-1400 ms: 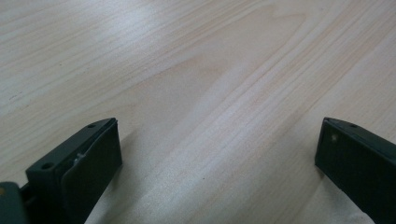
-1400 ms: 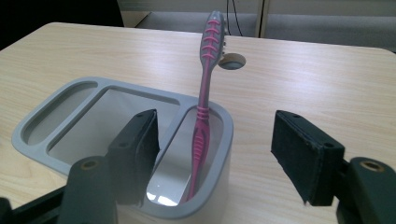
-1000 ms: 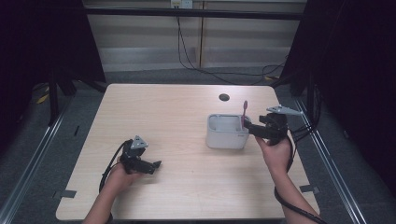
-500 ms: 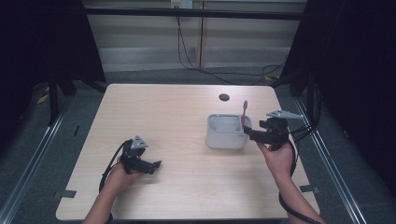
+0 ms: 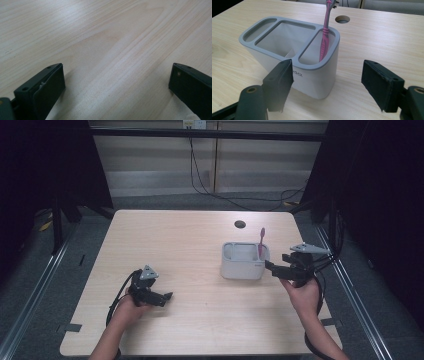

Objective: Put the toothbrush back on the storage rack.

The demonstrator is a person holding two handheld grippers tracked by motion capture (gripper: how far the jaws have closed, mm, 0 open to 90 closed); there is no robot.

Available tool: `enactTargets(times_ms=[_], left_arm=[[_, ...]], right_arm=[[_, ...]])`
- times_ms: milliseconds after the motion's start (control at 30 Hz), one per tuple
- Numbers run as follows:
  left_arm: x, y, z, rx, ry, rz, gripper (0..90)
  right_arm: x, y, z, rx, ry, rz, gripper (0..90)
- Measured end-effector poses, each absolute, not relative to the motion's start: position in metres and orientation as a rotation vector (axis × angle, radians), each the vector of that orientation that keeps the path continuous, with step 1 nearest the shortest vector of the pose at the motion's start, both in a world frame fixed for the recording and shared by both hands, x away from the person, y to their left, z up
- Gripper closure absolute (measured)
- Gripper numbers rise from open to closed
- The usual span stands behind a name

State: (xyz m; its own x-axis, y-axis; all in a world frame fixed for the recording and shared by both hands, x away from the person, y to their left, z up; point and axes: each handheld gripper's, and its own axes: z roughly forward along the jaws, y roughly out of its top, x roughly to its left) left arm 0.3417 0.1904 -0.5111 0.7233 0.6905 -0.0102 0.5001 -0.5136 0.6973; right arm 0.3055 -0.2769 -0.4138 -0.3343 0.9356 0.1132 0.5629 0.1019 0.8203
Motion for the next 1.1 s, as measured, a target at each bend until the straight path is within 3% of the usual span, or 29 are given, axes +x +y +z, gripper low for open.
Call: enactTargets(times_ms=[1100], left_arm=[[0.342, 0.191, -0.511, 2.227, 0.895, 0.349, 0.1]], right_arm=[[0.286, -0.28, -0.455, 1.422, 2.051, 1.101, 23.8]])
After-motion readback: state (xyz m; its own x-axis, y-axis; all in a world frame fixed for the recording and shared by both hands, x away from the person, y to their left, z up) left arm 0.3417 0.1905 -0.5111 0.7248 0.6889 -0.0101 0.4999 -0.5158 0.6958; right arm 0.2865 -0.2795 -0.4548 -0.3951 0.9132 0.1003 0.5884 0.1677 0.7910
